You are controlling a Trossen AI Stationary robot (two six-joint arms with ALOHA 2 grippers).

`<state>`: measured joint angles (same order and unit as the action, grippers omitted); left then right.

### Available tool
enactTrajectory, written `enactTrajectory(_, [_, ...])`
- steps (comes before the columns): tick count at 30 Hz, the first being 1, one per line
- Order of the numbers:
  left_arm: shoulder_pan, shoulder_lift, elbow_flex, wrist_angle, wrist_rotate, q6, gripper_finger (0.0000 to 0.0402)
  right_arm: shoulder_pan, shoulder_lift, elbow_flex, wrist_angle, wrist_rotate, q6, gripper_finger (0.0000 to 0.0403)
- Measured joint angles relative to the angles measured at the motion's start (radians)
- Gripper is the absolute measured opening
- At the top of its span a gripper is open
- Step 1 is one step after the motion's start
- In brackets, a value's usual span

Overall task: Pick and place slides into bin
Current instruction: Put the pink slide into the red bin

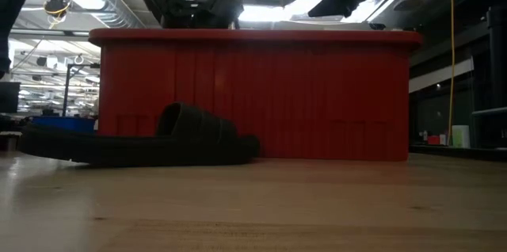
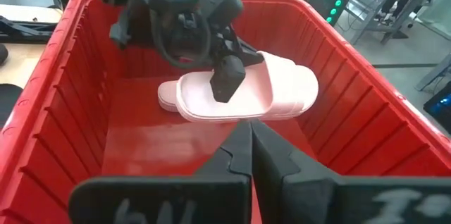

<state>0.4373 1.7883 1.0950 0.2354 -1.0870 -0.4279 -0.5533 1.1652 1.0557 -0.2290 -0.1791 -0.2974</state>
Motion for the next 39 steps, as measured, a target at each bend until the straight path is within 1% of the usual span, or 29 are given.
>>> enactTrajectory(5, [0.017, 0.026, 0.000, -0.011, 0.047, -0.066, 0.0003, 0.000, 0.000, 0.000, -0.006, 0.000, -0.002, 0.0004])
enactTrajectory(8, [0.018, 0.050, 0.000, -0.007, 0.057, -0.070, 0.0003, 0.000, 0.000, 0.000, -0.006, 0.000, -0.003, 0.0004])
enactTrajectory(14, [0.018, 0.084, 0.000, -0.018, 0.064, -0.129, 0.0003, 0.000, 0.000, 0.000, -0.005, 0.000, -0.003, 0.0004])
enactTrajectory(19, [0.031, 0.085, 0.000, -0.027, 0.061, -0.125, 0.0003, 0.000, 0.000, 0.000, -0.005, 0.000, -0.003, 0.0004])
enactTrajectory(22, [0.039, 0.085, 0.000, -0.032, 0.077, -0.105, 0.0003, 0.000, 0.000, 0.000, -0.005, 0.001, -0.003, 0.0004])
enactTrajectory(27, [0.047, 0.085, 0.000, -0.075, 0.091, -0.132, 0.0003, 0.000, 0.000, 0.000, -0.005, 0.001, -0.024, 0.0004])
enactTrajectory(35, [0.058, 0.085, 0.000, -0.083, 0.093, -0.135, 0.0003, 0.000, 0.000, 0.000, 0.000, 0.001, -0.028, 0.0004])
enactTrajectory(39, [0.061, 0.085, 0.000, -0.083, 0.125, -0.140, 0.0003, 0.000, 0.008, 0.001, 0.001, 0.001, -0.028, 0.0004])
